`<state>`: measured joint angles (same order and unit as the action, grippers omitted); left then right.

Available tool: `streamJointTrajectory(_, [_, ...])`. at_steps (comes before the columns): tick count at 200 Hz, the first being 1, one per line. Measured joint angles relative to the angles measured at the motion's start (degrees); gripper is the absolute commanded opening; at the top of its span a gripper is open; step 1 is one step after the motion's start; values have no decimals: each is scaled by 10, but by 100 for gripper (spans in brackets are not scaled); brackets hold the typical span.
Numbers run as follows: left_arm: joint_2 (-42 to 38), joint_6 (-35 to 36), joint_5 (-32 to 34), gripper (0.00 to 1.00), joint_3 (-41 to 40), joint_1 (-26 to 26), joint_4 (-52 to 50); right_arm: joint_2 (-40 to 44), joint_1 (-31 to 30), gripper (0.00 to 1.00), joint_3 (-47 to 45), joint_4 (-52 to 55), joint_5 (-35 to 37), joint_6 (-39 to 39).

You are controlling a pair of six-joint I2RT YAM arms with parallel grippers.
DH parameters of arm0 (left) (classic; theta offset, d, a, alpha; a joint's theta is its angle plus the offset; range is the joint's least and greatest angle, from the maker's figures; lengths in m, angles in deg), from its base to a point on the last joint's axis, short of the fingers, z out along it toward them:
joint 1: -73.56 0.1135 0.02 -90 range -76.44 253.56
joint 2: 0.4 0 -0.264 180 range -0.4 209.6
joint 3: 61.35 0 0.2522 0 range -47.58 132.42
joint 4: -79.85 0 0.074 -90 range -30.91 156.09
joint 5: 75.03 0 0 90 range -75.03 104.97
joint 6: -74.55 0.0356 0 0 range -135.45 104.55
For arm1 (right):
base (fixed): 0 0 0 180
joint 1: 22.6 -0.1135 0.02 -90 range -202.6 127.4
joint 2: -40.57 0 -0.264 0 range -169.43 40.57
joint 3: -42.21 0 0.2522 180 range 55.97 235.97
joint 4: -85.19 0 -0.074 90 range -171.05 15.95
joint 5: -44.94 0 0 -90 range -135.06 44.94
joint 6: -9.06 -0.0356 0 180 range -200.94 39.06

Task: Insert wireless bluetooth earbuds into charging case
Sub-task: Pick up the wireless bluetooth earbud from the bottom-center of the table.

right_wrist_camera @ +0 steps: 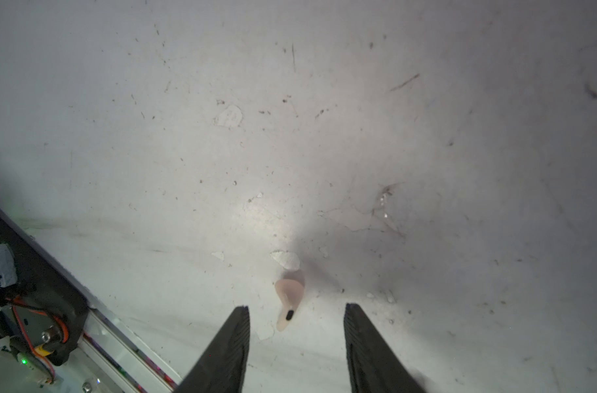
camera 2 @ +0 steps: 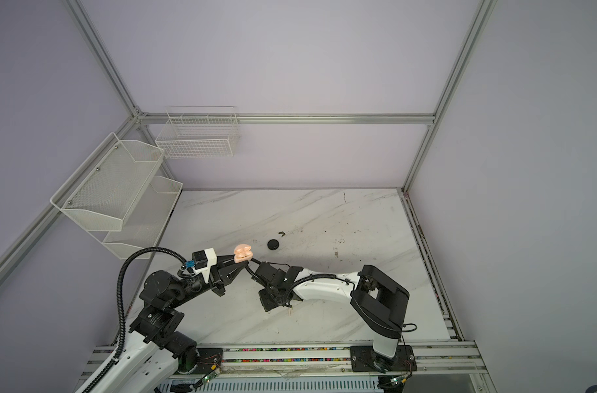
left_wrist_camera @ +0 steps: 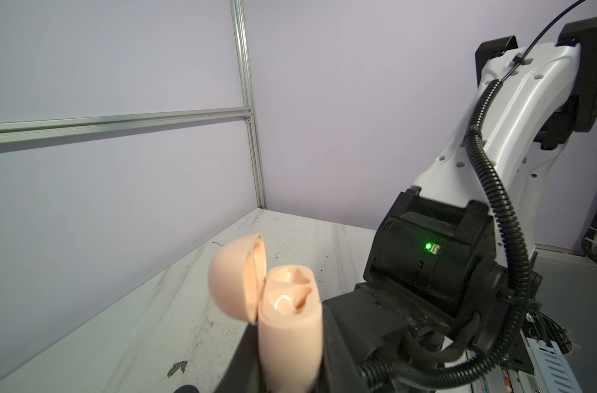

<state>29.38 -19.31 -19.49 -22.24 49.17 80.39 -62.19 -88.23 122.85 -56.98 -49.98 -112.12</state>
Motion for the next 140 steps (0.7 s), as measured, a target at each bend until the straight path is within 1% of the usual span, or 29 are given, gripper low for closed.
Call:
streamJointTrajectory(42, [-12, 0, -3, 0, -5, 0, -2, -53, -15, 45, 61, 51, 22, 12])
streamJointTrajectory(86, [-14, 0, -12, 0, -6, 0, -4, -60, -26, 43, 85, 94, 29, 10])
streamJointTrajectory(140, [-17, 0, -16, 0, -8, 0, -5, -89, -35, 38, 91, 102, 25, 6])
